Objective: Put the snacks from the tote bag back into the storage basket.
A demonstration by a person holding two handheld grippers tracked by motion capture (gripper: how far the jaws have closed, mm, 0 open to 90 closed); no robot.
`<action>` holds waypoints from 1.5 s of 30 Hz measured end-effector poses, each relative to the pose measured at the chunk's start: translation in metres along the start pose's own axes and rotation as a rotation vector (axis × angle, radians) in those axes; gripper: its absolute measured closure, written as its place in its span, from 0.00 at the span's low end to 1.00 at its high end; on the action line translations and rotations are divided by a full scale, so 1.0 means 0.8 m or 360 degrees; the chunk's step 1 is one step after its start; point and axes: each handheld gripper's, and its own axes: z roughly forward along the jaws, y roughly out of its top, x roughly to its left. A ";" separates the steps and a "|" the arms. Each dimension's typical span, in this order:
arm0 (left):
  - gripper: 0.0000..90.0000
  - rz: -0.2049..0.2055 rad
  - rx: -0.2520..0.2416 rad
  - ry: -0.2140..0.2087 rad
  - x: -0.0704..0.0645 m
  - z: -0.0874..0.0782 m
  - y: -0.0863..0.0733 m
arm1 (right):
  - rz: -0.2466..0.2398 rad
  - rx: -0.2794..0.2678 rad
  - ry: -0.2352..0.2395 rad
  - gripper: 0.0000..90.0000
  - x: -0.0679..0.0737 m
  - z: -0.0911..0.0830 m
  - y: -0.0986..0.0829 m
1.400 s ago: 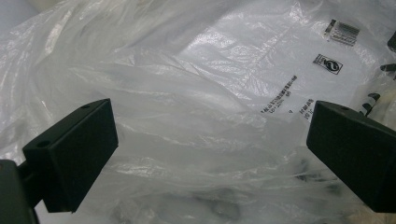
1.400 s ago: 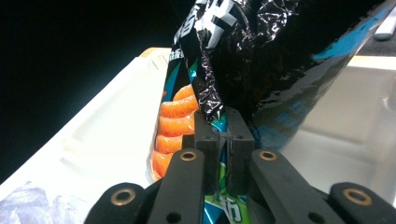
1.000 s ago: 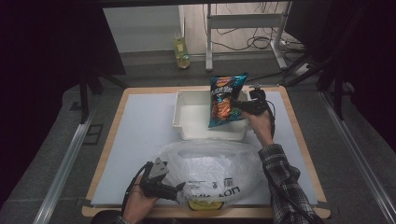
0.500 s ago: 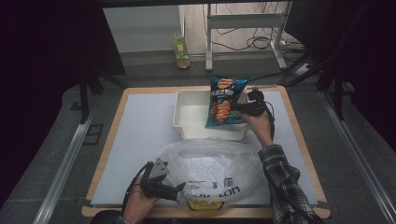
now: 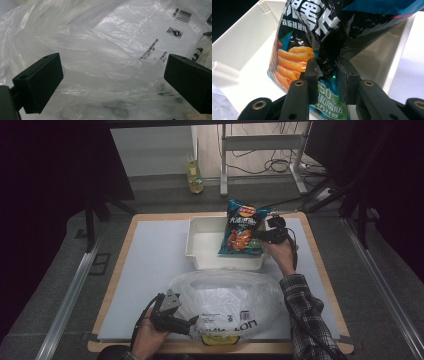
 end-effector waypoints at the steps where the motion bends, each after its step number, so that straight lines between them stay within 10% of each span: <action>1: 0.02 0.0001 0.0001 0.0000 0.000 0.000 0.000 | -0.0004 -0.0002 -0.0005 0.77 0.001 0.000 0.001; 27: 0.02 -0.0012 -0.0015 0.0020 0.001 -0.001 0.000 | -0.0153 0.0152 -0.0206 0.71 0.012 0.018 0.005; 45: 0.03 -0.0021 -0.0083 0.0038 0.001 -0.006 0.002 | -0.0173 0.0105 -0.0159 0.56 0.021 0.001 0.008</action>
